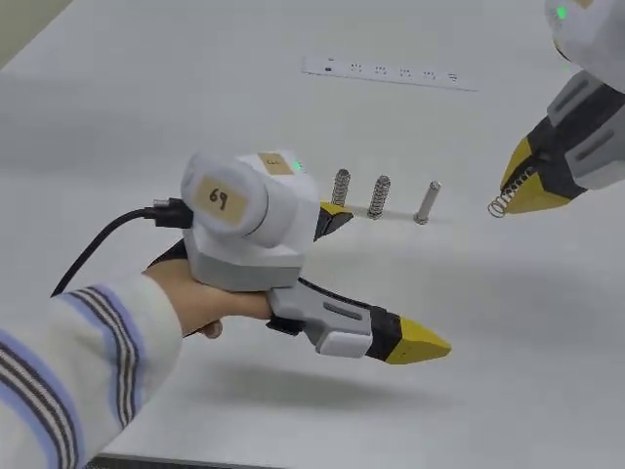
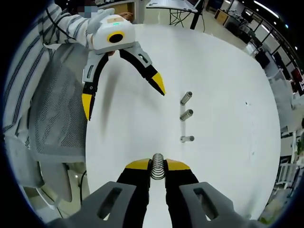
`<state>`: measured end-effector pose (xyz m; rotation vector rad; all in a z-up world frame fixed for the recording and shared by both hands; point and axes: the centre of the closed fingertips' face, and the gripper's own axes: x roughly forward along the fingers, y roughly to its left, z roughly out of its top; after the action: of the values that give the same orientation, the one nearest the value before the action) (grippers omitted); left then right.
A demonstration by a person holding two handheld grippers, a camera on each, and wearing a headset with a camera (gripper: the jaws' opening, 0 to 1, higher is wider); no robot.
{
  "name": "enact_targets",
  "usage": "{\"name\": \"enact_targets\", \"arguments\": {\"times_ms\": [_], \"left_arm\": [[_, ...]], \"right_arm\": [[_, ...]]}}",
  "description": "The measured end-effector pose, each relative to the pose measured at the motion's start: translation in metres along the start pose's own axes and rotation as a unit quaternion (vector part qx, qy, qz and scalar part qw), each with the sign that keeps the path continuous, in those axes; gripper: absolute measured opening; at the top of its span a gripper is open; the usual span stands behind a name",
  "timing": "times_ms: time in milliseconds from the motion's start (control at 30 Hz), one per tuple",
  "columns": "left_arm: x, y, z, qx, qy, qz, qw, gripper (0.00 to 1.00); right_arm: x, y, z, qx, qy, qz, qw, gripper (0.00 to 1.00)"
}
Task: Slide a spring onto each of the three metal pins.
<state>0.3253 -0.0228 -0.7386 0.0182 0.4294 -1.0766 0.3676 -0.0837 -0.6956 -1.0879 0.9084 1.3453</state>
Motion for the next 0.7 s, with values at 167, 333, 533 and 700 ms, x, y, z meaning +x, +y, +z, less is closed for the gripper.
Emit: {"name": "enact_targets", "arguments": {"times_ms": [167, 333, 533, 700], "left_arm": [[-0.001, 0.003, 0.005, -0.012, -0.009, 0.008, 0.9999, 0.98], [-0.003, 0.005, 0.009, -0.013, -0.015, 0.014, 0.9997, 0.98], [-0.004, 0.007, 0.007, -0.032, -0.017, 0.018, 0.9992, 0.98], [-0.005, 0.01, 0.005, -0.037, -0.016, 0.022, 0.9989, 0.98]], "right_arm": [[-0.001, -0.021, 0.004, -0.007, -0.001, -0.006, 1.0, 0.08], [0.002, -0.04, 0.013, -0.018, 0.0, -0.009, 0.9998, 0.08], [0.009, -0.055, 0.022, -0.033, 0.002, -0.004, 0.9994, 0.08], [0.02, -0.064, 0.022, -0.038, 0.011, 0.005, 0.9992, 0.08]]}}
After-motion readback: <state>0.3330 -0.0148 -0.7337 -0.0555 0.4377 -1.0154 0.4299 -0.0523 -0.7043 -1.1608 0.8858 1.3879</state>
